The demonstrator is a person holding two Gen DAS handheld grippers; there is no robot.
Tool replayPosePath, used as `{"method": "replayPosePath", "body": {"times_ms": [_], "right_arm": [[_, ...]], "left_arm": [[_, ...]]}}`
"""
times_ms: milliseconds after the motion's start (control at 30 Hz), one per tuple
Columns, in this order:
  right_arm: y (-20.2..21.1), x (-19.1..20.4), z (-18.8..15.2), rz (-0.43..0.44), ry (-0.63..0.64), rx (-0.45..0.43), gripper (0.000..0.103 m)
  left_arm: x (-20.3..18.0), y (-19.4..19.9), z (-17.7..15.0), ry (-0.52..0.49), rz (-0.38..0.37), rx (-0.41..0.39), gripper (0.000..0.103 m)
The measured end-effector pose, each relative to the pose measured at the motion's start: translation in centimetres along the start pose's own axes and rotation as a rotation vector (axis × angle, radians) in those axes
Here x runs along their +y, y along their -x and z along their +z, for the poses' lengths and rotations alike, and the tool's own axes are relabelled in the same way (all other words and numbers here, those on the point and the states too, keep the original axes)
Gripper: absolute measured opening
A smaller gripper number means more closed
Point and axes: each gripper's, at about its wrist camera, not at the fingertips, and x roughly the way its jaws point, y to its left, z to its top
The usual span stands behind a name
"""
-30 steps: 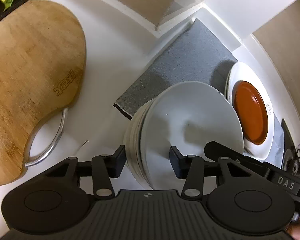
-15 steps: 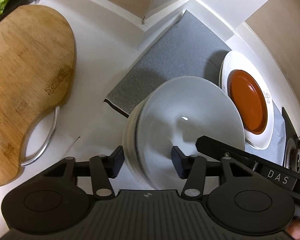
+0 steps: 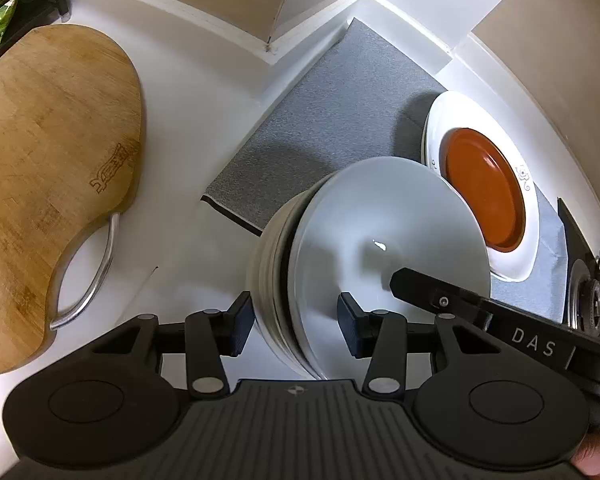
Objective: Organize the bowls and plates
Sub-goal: 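Carry the bowl stack with the right gripper over the plate stack, then lower the bowl stack onto the brown plate with the right gripper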
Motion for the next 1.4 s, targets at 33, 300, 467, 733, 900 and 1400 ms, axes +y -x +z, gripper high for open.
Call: {"method": "replayPosePath", "body": {"times_ms": [33, 300, 467, 733, 900, 1400], "right_arm": [[0.2, -0.1, -0.1, -0.003, -0.007, -0.001, 0.040], [1.8, -0.8, 0.0, -0.018, -0.040, -0.003, 0.040], [2.2, -1.3, 0.2, -0.027, -0.055, 0.002, 0.040], [2.5, -2.0, -0.4, -0.036, -0.065, 0.011, 0.039], [3.8, -1.9, -0.4, -0.048, -0.053, -0.009, 0.039], [8.7, -2.9, 1.6, -0.055, -0.064, -0.104, 0.039]], "left_arm": [[-0.2, 0.1, 0.1, -0.005, 0.001, 0.002, 0.048], [-1.4, 0.3, 0.4, -0.013, -0.008, 0.021, 0.048], [-2.1, 0.1, 0.2, -0.025, -0.006, 0.029, 0.048], [-2.7, -0.2, -0.6, -0.044, -0.005, 0.041, 0.049], [-3.4, 0.3, -0.5, -0.038, -0.021, 0.051, 0.048], [-7.8, 2.5, 1.3, -0.109, -0.046, 0.019, 0.048]]}}
